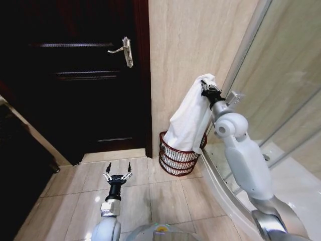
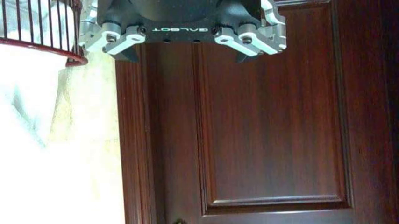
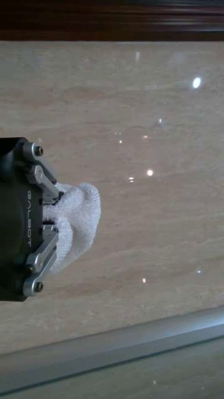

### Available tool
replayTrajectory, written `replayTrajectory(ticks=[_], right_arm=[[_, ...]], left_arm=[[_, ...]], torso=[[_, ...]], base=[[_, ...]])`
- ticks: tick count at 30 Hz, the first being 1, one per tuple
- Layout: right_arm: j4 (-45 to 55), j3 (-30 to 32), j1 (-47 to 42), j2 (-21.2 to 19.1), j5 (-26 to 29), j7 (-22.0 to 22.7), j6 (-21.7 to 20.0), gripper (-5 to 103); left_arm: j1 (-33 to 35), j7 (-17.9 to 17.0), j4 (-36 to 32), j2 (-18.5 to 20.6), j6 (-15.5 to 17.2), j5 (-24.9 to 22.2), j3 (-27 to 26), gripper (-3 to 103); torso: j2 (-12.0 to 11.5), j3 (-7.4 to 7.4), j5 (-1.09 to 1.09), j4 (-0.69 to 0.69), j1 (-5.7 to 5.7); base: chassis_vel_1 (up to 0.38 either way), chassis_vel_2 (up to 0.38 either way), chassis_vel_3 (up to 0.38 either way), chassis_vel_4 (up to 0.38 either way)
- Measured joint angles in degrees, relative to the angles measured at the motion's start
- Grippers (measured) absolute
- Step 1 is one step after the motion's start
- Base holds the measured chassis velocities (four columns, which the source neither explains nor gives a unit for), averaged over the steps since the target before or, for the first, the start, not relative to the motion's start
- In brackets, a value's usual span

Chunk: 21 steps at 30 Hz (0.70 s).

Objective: Discard the used towel into the hamper.

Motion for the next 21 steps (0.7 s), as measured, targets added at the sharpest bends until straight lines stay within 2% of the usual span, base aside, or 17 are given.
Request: replayTrajectory(ticks=[9,21], right_arm=[[7.31,4.46,-8.78,-0.40,-0.22,0.20,-0.32,13],[12.70,5.63,-15.95,0.22,-0.97,0.50,-0.26,13]], left_arm=[[-0.06,0.14,0.26,0.01,-0.30,0.20,0.34,100],[0.39,0.26,0.07,0.01,-0.97,0.80,0.52,100]], torso=[[-0.02,-0.03,0.04,-0.03,-0.01],[-0.04,-0.03,0.01,-0.01,-0.02]], base=[[-0.073,0.063,0.069,-0.077],[-0.084,0.078,0.089,-0.079]])
